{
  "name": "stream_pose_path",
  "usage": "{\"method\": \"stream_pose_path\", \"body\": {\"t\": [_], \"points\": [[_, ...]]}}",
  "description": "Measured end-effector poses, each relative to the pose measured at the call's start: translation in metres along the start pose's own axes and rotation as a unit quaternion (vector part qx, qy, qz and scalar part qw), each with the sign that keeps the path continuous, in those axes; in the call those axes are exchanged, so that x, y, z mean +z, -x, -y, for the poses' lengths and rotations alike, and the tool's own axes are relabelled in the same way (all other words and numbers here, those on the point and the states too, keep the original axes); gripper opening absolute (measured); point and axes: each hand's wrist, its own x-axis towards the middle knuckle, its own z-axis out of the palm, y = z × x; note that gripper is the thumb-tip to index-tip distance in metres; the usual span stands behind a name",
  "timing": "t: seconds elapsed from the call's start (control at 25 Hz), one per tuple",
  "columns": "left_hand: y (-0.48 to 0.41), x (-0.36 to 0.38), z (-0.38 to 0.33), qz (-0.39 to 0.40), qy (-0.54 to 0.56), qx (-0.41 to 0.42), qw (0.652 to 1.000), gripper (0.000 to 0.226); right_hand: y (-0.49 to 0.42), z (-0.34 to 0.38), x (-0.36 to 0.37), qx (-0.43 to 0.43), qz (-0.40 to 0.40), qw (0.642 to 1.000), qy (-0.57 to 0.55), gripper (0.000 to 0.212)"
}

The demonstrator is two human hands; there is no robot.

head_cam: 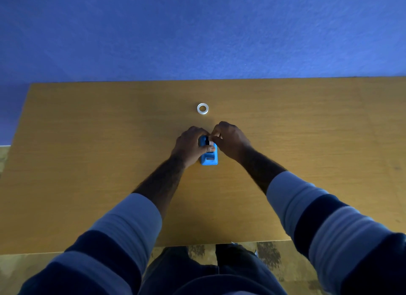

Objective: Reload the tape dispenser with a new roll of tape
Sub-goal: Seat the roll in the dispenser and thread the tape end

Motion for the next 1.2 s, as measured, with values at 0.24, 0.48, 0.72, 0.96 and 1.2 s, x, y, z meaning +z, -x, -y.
{"method": "stream_pose_path", "body": {"t": [0.24, 0.48, 0.72, 0.96, 1.2], "points": [[0.0, -0.001, -0.002, 0.009, -0.008, -0.001, 1.0, 0.041, -0.002, 0.002, 0.002, 0.003, -0.012, 1.0, 0.023, 0.005], [0.001, 0.0, 0.0, 0.003, -0.001, -0.004, 1.0, 0.041, -0.005, 0.002, 0.001, 0.017, -0.004, 0.999, 0.033, 0.009], [0.004, 0.004, 0.0, -0.009, 0.013, -0.004, 1.0, 0.041, -0.002, 0.001, -0.003, -0.02, 0.013, 0.998, 0.064, 0.008], [0.004, 0.003, 0.001, -0.007, 0.011, 0.007, 1.0, 0.041, -0.007, 0.006, -0.003, -0.018, 0.017, 0.995, 0.096, 0.008], [0.002, 0.003, -0.001, -0.013, -0.013, 0.014, 1.0, 0.041, -0.012, 0.006, -0.004, 0.0, 0.015, 0.996, 0.083, 0.007]]}}
